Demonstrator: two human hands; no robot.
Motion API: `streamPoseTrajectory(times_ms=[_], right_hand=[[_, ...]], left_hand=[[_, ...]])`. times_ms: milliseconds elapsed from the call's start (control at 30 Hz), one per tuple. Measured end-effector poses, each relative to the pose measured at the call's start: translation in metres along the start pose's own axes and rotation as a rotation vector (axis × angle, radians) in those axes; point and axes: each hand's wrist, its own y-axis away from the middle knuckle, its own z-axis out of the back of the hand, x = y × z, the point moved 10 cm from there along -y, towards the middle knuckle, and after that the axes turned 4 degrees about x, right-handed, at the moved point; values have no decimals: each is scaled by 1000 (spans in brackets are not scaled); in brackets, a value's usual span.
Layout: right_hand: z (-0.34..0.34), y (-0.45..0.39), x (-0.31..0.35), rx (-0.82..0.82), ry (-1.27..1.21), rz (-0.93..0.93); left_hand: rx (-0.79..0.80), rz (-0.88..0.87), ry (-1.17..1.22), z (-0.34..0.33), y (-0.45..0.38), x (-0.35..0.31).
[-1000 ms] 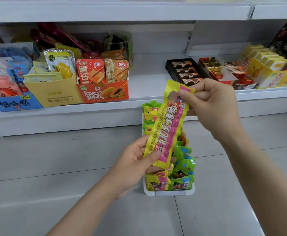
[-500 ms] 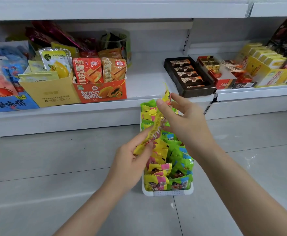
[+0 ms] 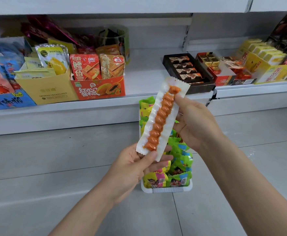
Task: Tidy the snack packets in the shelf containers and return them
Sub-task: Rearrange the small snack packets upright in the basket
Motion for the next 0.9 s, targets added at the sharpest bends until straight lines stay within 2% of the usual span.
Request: streamPoseTrajectory(times_ms=[100,300,400,500,633,767,900], right_hand=[[7,-1,4,-42,-19,-11],[5,0,8,-2,-20,13],[0,2,9,19,-30,15],[-11,5,4,101,-16,12],[-22,7,-3,151,-59,1],[-16,6,4,137,11,28],[-16,11,8,253,-76,14]], left_hand=[[22,6,17,-2,1,0],[50,47,105,-6,4,2],[129,138,403,-17,7,6],[90,265,699,-23,5,13],[46,240,901,-25,1,11],[-212,69,721,8,-2,12],[-372,-125,388,31,2,-7]])
